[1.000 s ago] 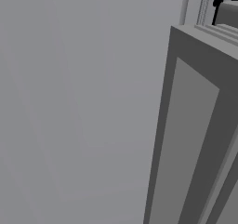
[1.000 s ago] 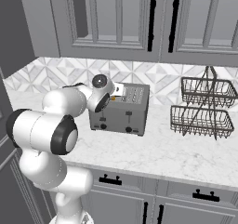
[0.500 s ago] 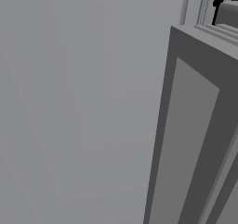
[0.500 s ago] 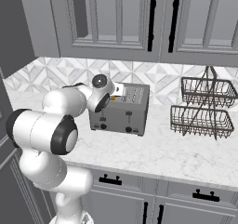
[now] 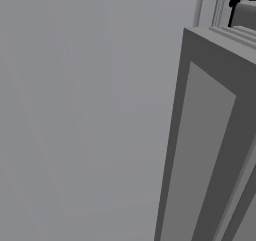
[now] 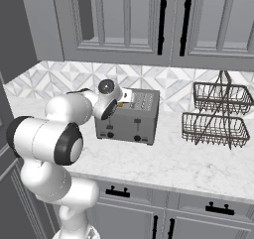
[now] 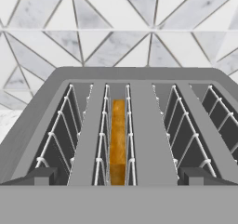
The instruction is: Start the toaster. Once the lever pops up, take the bread to the plate on the dining counter.
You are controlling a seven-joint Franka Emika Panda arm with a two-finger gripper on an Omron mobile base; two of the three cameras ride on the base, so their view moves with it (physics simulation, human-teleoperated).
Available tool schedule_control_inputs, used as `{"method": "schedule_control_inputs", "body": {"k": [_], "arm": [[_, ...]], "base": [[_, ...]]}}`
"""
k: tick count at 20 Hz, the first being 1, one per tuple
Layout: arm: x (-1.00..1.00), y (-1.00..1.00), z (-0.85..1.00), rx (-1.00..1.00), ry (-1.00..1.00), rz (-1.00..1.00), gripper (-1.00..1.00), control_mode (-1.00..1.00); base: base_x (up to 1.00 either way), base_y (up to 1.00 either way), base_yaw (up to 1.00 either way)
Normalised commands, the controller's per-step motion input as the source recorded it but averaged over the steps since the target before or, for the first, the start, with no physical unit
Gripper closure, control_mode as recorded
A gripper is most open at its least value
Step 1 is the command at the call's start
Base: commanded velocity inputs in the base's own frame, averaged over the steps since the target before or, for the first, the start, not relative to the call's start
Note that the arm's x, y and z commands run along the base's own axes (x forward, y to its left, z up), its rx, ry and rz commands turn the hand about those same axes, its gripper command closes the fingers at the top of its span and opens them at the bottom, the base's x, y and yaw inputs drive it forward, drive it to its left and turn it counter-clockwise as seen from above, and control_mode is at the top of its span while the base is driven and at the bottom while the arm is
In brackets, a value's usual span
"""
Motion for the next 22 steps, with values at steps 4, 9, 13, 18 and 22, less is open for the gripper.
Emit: {"method": "schedule_control_inputs", "body": {"k": [4,9,13,18,22], "arm": [[0.00,0.00,0.00,0.00,0.00,0.00,-1.00,-1.00],[0.00,0.00,0.00,0.00,0.00,0.00,-1.00,-1.00],[0.00,0.00,0.00,0.00,0.00,0.00,-1.00,-1.00],[0.00,0.00,0.00,0.00,0.00,0.00,-1.00,-1.00],[0.00,0.00,0.00,0.00,0.00,0.00,-1.00,-1.00]], "base": [[0.00,0.00,0.00],[0.00,0.00,0.00],[0.00,0.00,0.00],[0.00,0.00,0.00],[0.00,0.00,0.00]]}}
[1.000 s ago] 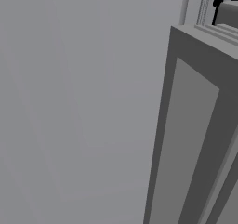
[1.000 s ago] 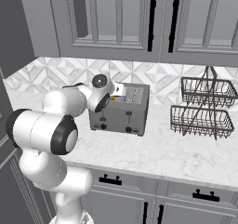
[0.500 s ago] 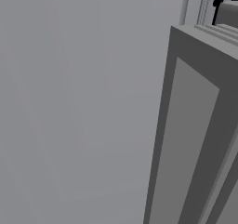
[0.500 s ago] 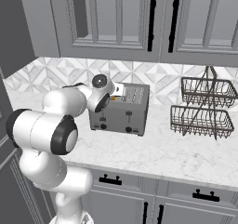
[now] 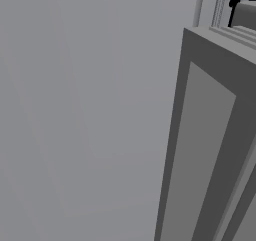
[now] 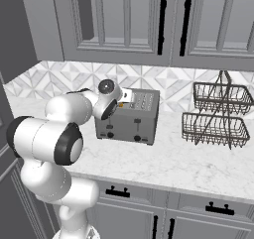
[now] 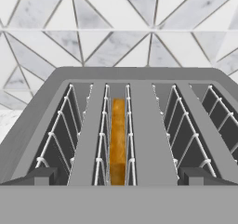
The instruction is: Start the toaster. Once the lever pops up, take the bread to the plate on the dining counter.
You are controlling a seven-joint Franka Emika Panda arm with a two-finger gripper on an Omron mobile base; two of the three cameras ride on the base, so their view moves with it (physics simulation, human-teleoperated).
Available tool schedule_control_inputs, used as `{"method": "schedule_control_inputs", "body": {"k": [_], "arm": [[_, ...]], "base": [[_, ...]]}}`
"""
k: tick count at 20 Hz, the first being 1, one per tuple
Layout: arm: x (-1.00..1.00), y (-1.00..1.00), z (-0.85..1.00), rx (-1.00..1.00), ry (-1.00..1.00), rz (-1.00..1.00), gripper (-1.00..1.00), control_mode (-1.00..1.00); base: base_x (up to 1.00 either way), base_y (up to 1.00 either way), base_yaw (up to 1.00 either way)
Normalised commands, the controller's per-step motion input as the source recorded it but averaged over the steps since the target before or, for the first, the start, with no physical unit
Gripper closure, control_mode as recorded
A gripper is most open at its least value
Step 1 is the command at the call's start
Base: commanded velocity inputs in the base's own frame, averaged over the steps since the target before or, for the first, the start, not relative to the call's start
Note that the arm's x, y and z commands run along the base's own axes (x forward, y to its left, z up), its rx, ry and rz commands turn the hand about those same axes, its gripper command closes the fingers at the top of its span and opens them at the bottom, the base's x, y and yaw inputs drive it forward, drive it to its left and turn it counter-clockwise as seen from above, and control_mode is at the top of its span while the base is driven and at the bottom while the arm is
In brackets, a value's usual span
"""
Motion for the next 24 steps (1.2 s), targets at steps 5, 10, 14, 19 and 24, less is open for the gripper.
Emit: {"method": "schedule_control_inputs", "body": {"k": [5,10,14,19,24], "arm": [[0.00,0.00,0.00,0.00,0.00,0.00,-1.00,-1.00],[0.00,0.00,0.00,0.00,0.00,0.00,-1.00,-1.00],[0.00,0.00,0.00,0.00,0.00,0.00,-1.00,-1.00],[0.00,0.00,0.00,0.00,0.00,0.00,-1.00,-1.00],[0.00,0.00,0.00,0.00,0.00,0.00,-1.00,-1.00]], "base": [[0.00,0.00,0.00],[0.00,0.00,0.00],[0.00,0.00,0.00],[0.00,0.00,0.00],[0.00,0.00,0.00]]}}
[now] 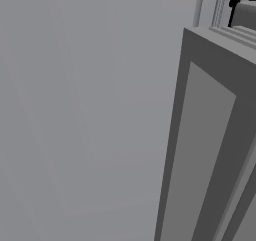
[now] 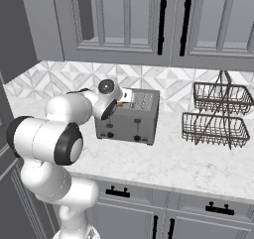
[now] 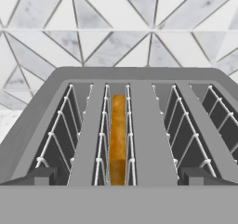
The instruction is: Start the toaster. Once the lever pops up, take the bread to the plate on the dining counter.
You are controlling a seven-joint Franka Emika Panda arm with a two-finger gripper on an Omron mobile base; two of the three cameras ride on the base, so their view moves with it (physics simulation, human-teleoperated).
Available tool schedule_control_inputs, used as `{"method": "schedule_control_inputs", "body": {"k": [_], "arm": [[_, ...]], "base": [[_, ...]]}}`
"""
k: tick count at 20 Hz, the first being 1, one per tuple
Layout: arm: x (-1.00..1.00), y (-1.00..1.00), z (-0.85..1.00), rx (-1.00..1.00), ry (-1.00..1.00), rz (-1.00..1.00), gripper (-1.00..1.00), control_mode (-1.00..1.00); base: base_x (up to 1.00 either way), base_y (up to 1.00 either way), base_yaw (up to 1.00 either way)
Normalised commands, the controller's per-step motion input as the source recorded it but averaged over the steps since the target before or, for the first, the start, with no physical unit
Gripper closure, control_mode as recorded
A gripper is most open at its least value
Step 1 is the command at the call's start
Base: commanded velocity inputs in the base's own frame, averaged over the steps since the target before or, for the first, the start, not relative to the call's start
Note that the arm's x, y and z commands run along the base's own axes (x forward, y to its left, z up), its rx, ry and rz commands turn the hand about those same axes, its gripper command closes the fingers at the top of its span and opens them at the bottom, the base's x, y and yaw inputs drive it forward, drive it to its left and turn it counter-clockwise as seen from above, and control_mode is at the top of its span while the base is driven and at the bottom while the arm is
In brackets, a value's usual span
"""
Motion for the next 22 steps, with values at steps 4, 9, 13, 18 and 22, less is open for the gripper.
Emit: {"method": "schedule_control_inputs", "body": {"k": [4,9,13,18,22], "arm": [[0.00,0.00,0.00,0.00,0.00,0.00,-1.00,-1.00],[0.00,0.00,0.00,0.00,0.00,0.00,-1.00,-1.00],[0.00,0.00,0.00,0.00,0.00,0.00,-1.00,-1.00],[0.00,0.00,0.00,0.00,0.00,0.00,-1.00,-1.00],[0.00,0.00,0.00,0.00,0.00,0.00,-1.00,-1.00]], "base": [[0.00,0.00,0.00],[0.00,0.00,0.00],[0.00,0.00,0.00],[0.00,0.00,0.00],[0.00,0.00,0.00]]}}
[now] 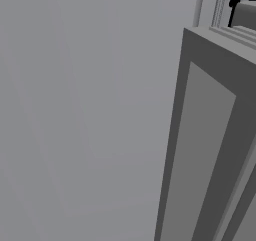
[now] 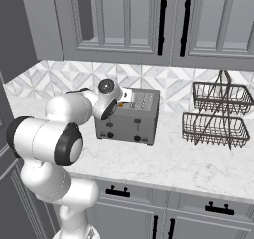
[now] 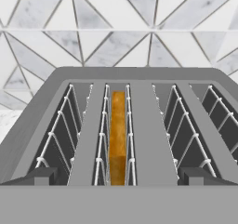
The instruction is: Start the toaster. Once the lever pops up, take the bread to the plate on the dining counter.
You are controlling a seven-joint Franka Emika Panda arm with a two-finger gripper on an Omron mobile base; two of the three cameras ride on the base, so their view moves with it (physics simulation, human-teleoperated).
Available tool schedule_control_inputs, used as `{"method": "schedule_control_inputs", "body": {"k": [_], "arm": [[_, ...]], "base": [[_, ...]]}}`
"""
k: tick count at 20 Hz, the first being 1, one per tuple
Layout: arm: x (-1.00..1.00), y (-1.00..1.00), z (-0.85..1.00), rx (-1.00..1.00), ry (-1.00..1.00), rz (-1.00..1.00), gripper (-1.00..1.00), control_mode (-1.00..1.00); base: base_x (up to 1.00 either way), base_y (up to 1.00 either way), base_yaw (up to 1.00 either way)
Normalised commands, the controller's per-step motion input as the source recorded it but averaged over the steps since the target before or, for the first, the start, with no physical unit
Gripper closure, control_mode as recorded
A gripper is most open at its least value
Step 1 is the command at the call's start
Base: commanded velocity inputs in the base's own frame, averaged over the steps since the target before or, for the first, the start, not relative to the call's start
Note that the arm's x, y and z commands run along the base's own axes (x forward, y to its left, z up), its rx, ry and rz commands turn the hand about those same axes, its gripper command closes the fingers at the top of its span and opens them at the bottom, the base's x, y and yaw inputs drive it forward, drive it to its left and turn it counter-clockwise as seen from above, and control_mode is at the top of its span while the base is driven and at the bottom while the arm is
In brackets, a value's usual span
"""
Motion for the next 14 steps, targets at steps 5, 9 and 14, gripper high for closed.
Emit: {"method": "schedule_control_inputs", "body": {"k": [5,9,14], "arm": [[0.00,0.00,0.00,0.00,0.00,0.00,-1.00,-1.00],[0.00,0.00,0.00,0.00,0.00,0.00,-1.00,-1.00],[0.00,0.00,0.00,0.00,0.00,0.00,-1.00,-1.00]], "base": [[0.00,0.00,0.00],[0.00,0.00,0.00],[0.00,0.00,0.00]]}}
